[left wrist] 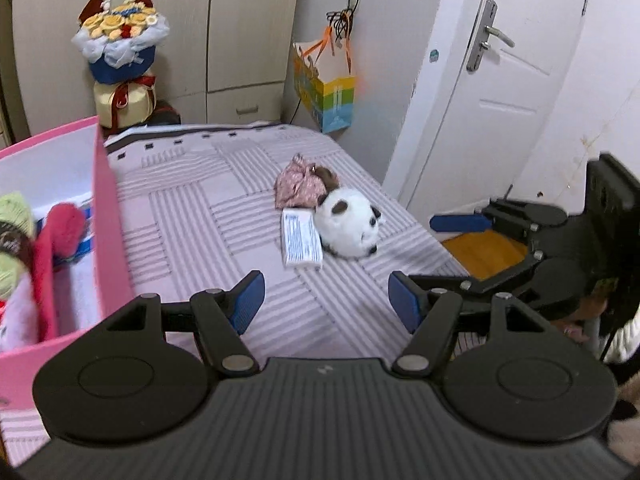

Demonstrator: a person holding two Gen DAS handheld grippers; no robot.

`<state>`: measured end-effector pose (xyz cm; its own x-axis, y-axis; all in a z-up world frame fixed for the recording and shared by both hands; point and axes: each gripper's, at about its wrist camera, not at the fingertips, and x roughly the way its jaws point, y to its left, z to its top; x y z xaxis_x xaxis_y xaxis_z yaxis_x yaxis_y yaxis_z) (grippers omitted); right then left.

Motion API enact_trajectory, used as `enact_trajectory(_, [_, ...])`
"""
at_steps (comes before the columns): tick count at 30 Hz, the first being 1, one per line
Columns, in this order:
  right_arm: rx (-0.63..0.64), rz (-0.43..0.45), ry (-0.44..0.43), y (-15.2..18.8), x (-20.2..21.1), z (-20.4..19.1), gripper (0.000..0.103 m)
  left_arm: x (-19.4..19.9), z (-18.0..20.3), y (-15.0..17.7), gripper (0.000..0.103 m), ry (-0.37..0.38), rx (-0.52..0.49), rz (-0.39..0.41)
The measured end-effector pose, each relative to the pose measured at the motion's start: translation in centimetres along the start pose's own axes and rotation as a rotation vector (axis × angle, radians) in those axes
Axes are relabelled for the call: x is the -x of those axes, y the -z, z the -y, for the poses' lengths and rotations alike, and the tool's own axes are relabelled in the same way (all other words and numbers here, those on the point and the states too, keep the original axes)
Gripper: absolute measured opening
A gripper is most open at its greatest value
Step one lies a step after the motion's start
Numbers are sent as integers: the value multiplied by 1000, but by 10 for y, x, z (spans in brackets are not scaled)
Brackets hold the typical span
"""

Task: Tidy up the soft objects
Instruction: 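Move both tools back toward the panda plush and pouch, then grasp the white panda plush with the left tool and lift it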

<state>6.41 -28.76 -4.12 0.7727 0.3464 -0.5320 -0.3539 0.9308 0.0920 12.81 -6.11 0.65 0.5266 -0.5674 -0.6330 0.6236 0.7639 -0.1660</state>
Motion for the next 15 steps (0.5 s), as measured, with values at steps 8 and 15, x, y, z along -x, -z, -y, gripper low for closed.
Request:
enact_trajectory(8, [-85,62,39,20,-40,26,86,-56,-4,-11,67,54,81,45])
enact_trajectory(15, [-103,41,84,21,-71,40,86,-100,-6,-17,66,121,162,54])
